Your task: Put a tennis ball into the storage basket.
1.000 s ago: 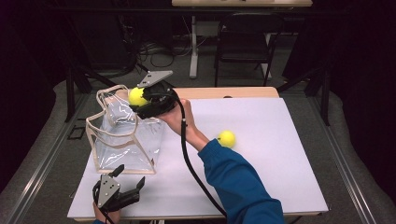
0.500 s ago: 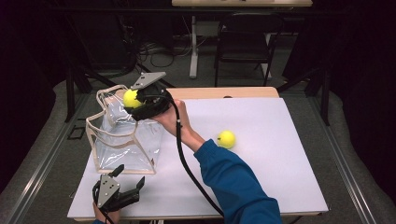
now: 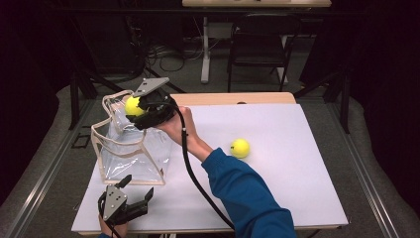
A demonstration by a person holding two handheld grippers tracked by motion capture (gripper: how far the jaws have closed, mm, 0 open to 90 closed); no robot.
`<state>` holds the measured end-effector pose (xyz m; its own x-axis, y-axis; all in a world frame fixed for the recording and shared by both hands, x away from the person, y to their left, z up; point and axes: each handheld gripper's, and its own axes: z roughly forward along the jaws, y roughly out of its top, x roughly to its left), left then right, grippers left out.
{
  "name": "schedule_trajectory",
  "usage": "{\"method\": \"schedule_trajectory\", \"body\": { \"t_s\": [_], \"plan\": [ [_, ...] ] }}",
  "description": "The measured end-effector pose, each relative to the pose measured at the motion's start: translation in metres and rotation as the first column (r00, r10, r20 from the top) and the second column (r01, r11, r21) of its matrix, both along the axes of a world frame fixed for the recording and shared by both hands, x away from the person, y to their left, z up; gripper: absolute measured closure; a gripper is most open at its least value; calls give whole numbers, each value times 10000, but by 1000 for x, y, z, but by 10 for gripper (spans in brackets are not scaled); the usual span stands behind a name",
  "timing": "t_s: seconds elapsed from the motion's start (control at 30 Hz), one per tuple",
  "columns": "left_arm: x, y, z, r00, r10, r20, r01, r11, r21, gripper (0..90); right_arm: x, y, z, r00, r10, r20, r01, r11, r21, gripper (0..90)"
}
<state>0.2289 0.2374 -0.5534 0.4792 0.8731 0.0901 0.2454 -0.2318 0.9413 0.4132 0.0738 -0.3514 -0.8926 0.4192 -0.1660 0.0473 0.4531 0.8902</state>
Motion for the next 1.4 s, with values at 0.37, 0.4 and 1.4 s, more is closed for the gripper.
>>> {"method": "schedule_trajectory", "body": {
  "t_s": [0.37, 0.4, 1.4],
  "plan": [
    [0, 0, 0, 10000, 11, 40, -11, 10000, -41, 160, -2, 9, -1, 9999, 147, 18, -147, 9999, -65, 263],
    [0, 0, 0, 10000, -1, 37, 2, 10000, -31, 160, -2, 9, -2, 9999, 160, -11, -160, 9998, -79, 263],
    [0, 1, 0, 10000, 5, 15, -5, 10000, -48, 160, 0, 28, -11, 9981, 399, -465, -428, 9972, -617, 262]
  ]
}}
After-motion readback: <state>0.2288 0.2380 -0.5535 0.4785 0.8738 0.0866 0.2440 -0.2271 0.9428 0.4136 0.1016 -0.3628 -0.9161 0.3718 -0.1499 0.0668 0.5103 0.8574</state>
